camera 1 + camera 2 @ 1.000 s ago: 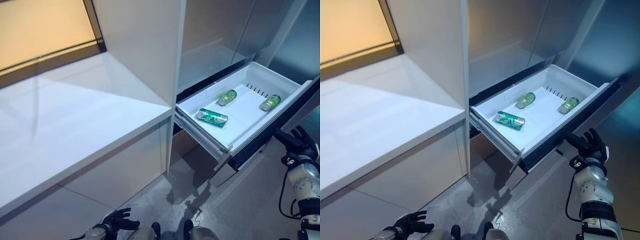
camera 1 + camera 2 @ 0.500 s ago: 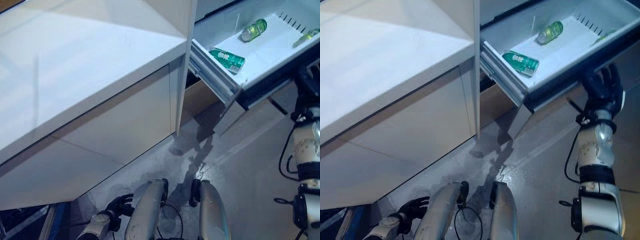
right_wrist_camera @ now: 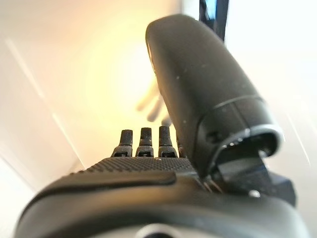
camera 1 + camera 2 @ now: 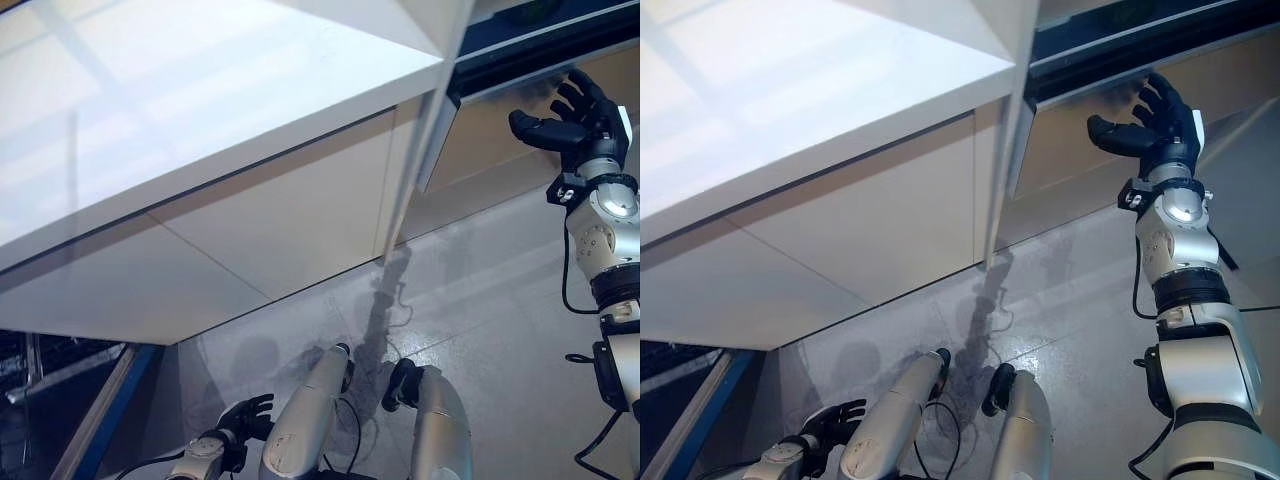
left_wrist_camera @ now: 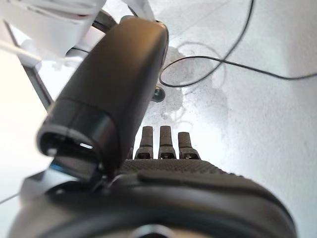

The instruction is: Put drinks into fridge and close the fridge

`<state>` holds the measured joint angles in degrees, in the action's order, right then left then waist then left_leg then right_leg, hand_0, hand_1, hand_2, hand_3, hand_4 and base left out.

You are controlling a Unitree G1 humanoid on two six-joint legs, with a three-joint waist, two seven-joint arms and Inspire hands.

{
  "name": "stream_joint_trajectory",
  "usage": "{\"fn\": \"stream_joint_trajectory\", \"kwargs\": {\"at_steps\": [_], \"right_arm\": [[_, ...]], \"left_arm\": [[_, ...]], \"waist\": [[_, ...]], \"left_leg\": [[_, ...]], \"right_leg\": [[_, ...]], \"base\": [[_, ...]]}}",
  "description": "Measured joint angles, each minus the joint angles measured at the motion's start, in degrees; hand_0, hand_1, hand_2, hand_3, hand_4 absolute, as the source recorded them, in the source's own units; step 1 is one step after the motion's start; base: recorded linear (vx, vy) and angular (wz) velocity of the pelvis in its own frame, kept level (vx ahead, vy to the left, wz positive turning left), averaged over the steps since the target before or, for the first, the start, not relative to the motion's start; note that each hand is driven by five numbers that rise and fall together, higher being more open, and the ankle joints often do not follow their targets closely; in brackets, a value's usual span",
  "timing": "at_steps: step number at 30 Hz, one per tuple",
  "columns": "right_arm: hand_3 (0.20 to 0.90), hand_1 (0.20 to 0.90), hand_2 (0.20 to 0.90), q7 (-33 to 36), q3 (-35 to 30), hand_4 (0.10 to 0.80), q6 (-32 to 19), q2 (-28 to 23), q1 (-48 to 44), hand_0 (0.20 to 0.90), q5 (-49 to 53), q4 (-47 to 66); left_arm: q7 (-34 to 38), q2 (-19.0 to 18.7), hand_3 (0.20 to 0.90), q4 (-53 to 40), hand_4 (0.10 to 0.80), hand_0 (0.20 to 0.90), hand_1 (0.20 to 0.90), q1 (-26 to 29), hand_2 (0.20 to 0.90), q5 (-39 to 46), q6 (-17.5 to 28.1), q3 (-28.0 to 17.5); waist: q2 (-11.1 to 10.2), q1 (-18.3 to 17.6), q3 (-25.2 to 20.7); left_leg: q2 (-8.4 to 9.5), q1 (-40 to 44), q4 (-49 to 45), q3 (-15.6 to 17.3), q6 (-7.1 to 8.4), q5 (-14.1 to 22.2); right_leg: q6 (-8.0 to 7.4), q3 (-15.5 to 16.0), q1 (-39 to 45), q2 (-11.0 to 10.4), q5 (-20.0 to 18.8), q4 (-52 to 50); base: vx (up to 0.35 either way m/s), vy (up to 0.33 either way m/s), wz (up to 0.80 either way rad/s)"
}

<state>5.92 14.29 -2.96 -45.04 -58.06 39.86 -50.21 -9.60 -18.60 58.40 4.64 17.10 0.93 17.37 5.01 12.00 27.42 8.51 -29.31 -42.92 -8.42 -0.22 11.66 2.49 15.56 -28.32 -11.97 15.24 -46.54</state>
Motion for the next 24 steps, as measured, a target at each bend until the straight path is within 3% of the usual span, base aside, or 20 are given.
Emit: {"fn": "stream_joint_trajectory", "kwargs": {"at_steps": [3, 9, 15, 20, 24], "right_arm": [[0.900, 0.900, 0.900, 0.0, 0.7, 0.800, 0.0, 1.1, -0.9, 0.900, -0.6, -0.4], [0.900, 0.900, 0.900, -0.6, 0.4, 0.800, 1.5, 0.4, -0.9, 0.900, -1.2, -3.2], [0.900, 0.900, 0.900, -1.8, 0.1, 0.800, 2.1, 2.1, 0.0, 0.900, -0.9, -2.8], [0.900, 0.900, 0.900, -6.0, -3.1, 0.800, 2.5, 4.9, 11.8, 0.900, -0.7, 9.3], [0.900, 0.900, 0.900, -8.3, -7.5, 0.800, 2.6, 9.0, 26.1, 0.900, -1.2, 17.1]], "left_arm": [[-0.3, 0.0, 0.900, 0.0, 0.800, 0.900, 0.900, 0.0, 0.900, -0.1, 0.7, 0.1], [-0.9, -0.2, 0.900, 0.1, 0.800, 0.900, 0.900, -0.1, 0.900, -1.8, 1.4, 0.2], [-0.9, -0.7, 0.900, 0.2, 0.800, 0.900, 0.900, 1.3, 0.900, -2.5, 1.6, 0.2], [-0.6, -3.5, 0.900, -0.6, 0.800, 0.900, 0.900, 0.9, 0.900, -3.7, 0.4, -0.5], [0.0, -3.7, 0.900, -1.6, 0.800, 0.900, 0.900, -2.1, 0.900, -3.8, -0.8, -3.0]], "waist": [[-0.1, 1.6, 0.1], [-0.4, 1.6, 0.2], [-1.3, 0.4, 0.2], [-4.8, -0.3, -2.0], [-6.6, -3.3, -6.4]], "left_leg": [[-0.42, 1.9, 1.8, -0.4, 0.79, -0.8], [-1.24, 5.3, 4.4, -0.6, 0.66, -1.0], [-3.05, 9.7, 10.7, 0.0, 0.94, -3.4], [-4.99, 15.6, 19.9, 1.9, 0.21, -5.8], [-6.11, 20.1, 27.2, 4.9, -0.28, -7.9]], "right_leg": [[-0.05, 1.4, 2.6, -0.2, 0.5, 1.3], [-0.59, 1.6, 6.2, 0.8, -0.1, 4.8], [-1.26, 1.5, 10.7, 2.9, -3.9, 12.6], [-1.74, -0.1, 15.5, 5.1, -7.6, 22.2], [-2.62, -2.0, 19.3, 6.6, -11.3, 30.5]], "base": [[0.041, -0.063, 0.24], [0.006, -0.083, -0.01], [-0.065, -0.061, -0.11], [-0.044, -0.054, -0.23], [-0.042, -0.036, -0.31]]}}
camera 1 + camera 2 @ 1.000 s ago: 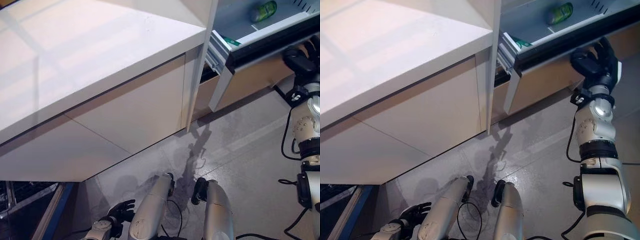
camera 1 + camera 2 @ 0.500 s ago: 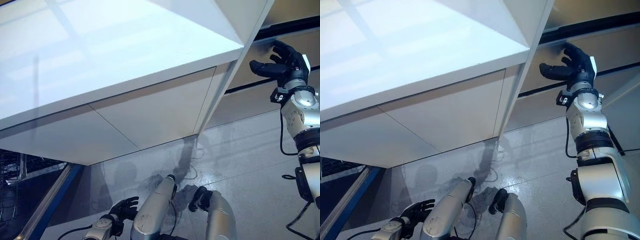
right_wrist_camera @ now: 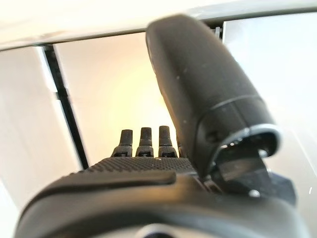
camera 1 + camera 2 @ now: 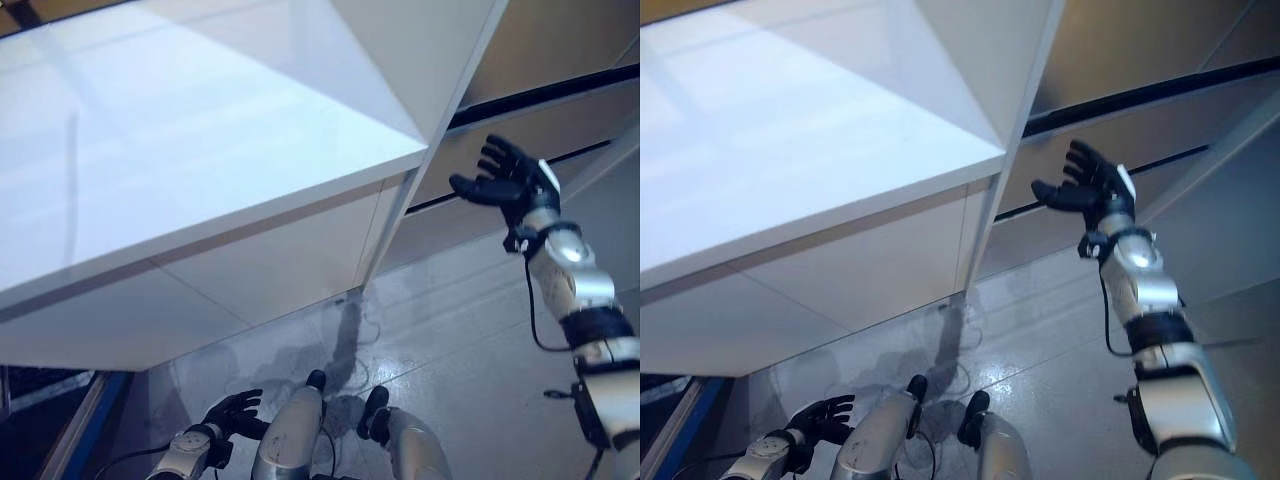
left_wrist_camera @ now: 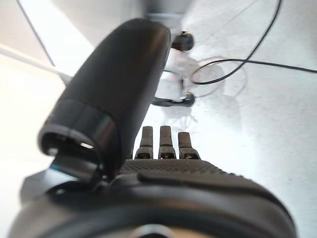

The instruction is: Put drinks into fridge and close the fridge

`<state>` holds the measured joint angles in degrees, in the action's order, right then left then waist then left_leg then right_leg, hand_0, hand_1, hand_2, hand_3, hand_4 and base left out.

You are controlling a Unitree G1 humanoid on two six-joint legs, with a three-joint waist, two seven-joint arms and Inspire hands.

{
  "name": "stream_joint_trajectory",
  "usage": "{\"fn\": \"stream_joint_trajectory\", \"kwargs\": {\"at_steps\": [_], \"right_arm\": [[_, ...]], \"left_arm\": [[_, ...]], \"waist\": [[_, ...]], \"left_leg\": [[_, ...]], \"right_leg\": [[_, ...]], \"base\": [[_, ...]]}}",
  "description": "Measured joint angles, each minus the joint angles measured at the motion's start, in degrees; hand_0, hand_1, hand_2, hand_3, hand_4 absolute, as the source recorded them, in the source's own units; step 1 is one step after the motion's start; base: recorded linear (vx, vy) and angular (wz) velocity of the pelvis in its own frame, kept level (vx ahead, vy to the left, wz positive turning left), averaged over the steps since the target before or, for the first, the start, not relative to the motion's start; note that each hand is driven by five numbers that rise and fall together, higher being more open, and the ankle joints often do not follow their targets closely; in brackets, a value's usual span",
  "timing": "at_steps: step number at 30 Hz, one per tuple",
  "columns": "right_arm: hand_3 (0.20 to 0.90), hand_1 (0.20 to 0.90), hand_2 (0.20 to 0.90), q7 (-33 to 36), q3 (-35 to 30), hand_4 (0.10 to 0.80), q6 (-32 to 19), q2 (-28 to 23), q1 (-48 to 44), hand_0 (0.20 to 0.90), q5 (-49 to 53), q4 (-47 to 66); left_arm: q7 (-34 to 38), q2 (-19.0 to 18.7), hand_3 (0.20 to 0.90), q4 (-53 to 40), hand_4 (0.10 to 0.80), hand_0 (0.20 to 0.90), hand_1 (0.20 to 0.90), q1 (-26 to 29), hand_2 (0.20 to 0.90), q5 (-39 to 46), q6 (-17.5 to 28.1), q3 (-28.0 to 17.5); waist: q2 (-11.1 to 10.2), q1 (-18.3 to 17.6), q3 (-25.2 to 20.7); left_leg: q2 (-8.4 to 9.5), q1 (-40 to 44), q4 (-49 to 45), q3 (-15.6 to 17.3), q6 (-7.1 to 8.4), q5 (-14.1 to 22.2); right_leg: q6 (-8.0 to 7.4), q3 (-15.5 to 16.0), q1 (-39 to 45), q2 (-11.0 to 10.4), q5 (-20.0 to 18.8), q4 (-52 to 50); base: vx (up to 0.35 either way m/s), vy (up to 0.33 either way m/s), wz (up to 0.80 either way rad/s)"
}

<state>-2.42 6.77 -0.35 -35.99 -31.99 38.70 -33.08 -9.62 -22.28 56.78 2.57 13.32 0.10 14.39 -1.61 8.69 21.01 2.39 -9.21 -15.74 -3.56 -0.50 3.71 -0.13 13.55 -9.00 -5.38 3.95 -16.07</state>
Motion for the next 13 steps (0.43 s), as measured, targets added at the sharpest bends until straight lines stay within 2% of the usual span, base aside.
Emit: {"fn": "stream_joint_trajectory", "kwargs": {"at_steps": [4, 8, 12, 13], "right_arm": [[0.900, 0.900, 0.900, -1.0, -1.4, 0.800, -0.4, 5.8, 16.1, 0.900, -4.1, 3.3], [0.900, 0.900, 0.900, -1.5, -1.6, 0.800, -0.5, 8.8, 27.3, 0.900, -7.4, 1.5], [0.900, 0.900, 0.900, -6.8, -1.5, 0.800, 1.6, 12.8, 31.4, 0.900, -8.1, -9.5], [0.900, 0.900, 0.900, -8.1, -1.6, 0.800, 2.0, 14.9, 31.6, 0.900, -8.1, -16.2]], "left_arm": [[0.3, 1.1, 0.900, 0.0, 0.800, 0.900, 0.900, -3.7, 0.900, 0.0, -1.3, -3.3], [0.5, 2.5, 0.900, -0.2, 0.800, 0.900, 0.900, -4.6, 0.900, 0.0, -1.2, -5.5], [1.4, 3.9, 0.900, 1.1, 0.800, 0.900, 0.900, -4.9, 0.900, 0.0, -1.2, -6.8], [1.4, 3.9, 0.900, 2.4, 0.800, 0.900, 0.900, -4.6, 0.900, -0.1, -0.9, -6.8]], "waist": [[-0.1, -3.8, -5.5], [0.5, -7.0, -8.5], [0.4, -9.2, -11.7], [0.0, -9.1, -13.0]], "left_leg": [[-0.23, 5.4, 7.9, 2.0, -0.99, -1.9], [-0.29, 9.0, 12.5, 4.2, -1.50, -2.7], [-0.65, 12.5, 16.3, 5.7, -1.39, -3.2], [-0.91, 13.6, 17.3, 6.0, -1.25, -3.3]], "right_leg": [[-1.15, -1.9, 4.7, 0.8, -3.2, 8.6], [-1.84, -3.5, 7.7, 1.3, -5.0, 13.7], [-1.97, -4.8, 10.9, 2.0, -6.3, 17.7], [-1.87, -4.9, 11.7, 2.3, -6.4, 18.5]], "base": [[-0.024, 0.002, -0.31], [-0.061, 0.023, -0.26], [-0.074, 0.005, -0.23], [-0.042, 0.001, -0.06]]}}
